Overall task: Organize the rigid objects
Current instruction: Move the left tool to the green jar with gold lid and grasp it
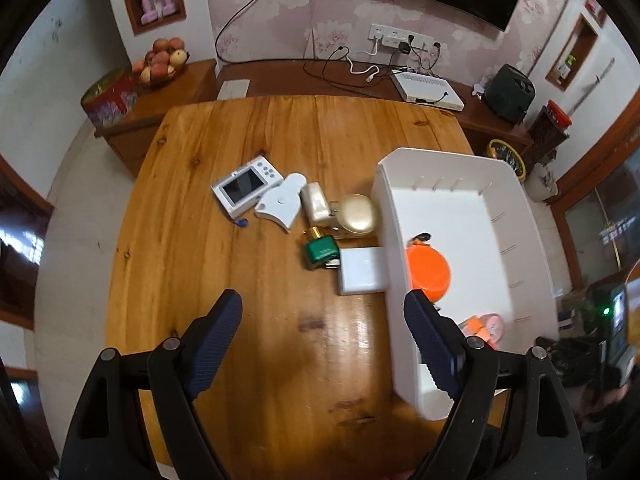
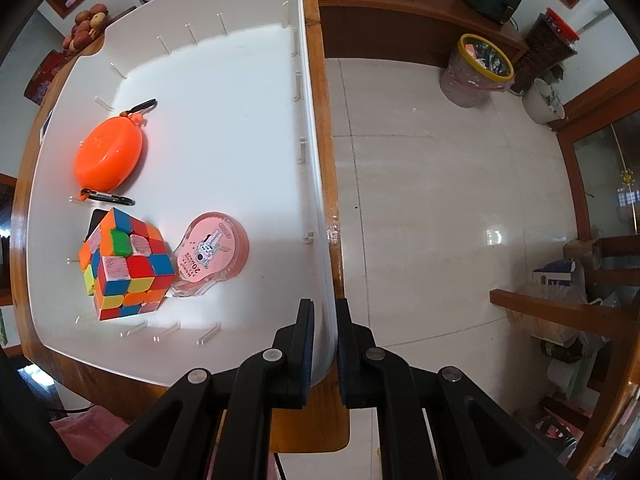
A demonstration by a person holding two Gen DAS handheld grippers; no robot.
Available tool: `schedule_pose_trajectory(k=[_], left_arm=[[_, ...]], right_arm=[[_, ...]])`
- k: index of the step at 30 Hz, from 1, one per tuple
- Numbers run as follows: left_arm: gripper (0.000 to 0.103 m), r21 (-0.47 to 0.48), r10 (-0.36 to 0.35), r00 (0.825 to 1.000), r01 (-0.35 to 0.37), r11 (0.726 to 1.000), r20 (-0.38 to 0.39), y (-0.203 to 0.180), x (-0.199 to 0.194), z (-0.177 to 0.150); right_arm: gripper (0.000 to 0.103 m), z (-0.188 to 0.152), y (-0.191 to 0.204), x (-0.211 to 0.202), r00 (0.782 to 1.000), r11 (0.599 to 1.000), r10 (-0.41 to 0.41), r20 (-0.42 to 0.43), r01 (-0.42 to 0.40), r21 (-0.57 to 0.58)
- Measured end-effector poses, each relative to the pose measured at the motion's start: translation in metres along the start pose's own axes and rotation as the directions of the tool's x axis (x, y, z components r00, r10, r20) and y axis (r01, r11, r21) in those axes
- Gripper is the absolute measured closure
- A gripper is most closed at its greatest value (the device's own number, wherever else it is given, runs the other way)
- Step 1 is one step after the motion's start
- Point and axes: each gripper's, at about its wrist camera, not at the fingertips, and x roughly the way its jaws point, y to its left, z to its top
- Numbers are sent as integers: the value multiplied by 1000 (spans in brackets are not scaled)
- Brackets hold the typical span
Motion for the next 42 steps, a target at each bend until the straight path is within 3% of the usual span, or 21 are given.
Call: schedule_pose_trajectory(k=[8,20,33,42], left_arm=[[18,42,-12,1000,13,999,-16,19,20,8],[18,75,-57,992,66,995,-116,30,79,30],[18,60,-86,965,104,993,-246,29,151,45],[18,12,-117,942,127,992,-314,27,178,47]], right_arm=[[93,0,0,1,1000,999,-24,-2,24,39],[93,4,2,6,998,994,-49,-37,52,94],[93,11,1,10,994,990,-63,-89,74,118],[93,17,0,13,990,988,-74,-120,89,126]])
